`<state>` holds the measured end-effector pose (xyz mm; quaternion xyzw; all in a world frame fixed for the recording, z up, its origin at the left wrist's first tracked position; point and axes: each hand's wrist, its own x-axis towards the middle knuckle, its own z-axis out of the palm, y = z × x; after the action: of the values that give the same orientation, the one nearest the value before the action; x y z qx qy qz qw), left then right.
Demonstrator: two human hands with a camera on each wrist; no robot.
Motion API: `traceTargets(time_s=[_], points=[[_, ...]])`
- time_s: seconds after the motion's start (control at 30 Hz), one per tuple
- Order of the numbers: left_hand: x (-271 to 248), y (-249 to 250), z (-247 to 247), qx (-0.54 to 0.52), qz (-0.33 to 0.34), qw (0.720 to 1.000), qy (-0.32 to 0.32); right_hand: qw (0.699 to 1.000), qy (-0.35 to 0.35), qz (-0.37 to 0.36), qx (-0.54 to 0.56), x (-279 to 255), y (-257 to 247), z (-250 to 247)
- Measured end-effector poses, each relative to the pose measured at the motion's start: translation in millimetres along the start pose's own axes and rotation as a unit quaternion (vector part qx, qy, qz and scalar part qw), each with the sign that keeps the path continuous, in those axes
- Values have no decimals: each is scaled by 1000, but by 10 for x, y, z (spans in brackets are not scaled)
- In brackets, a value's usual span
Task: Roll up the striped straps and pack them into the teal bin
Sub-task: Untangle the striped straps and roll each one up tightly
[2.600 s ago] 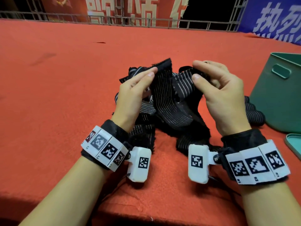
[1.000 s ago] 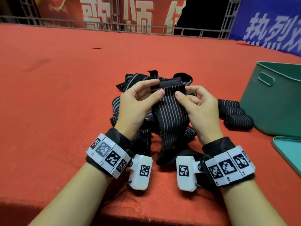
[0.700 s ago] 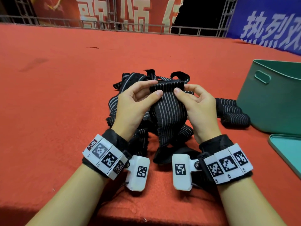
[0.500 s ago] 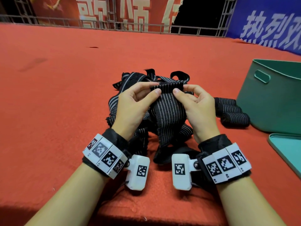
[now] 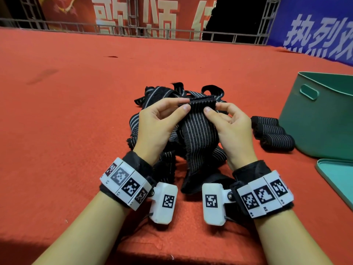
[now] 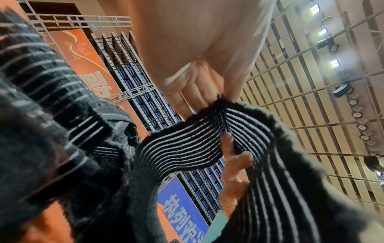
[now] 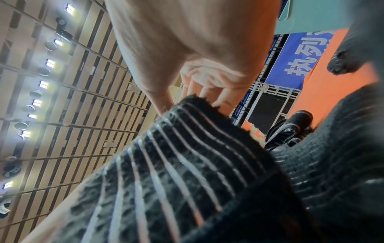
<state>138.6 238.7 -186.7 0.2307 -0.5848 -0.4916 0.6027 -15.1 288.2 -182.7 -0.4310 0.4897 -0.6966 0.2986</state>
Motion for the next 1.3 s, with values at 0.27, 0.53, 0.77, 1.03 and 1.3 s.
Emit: traceTargets(time_s=[0.27,0.53,0.77,1.03,1.3], points=[[-1,-3,-6,9,0,1000,-2,998,32,-14,-43,16,58,-1],[43,-22,-68,29,-8,1000,10,995,-32,-68,-64,-4,26,-14],[59,-38,-108,39,5,999,7,990,-28,-81,-109,40,76,-84],[70,13,-96,-18,-81,996,-19,990,-70,-85,-93,-1,57,-61],[54,-8,-92,15,-48,998,-38,984,-145,-84,-52,-36,-3,-12]])
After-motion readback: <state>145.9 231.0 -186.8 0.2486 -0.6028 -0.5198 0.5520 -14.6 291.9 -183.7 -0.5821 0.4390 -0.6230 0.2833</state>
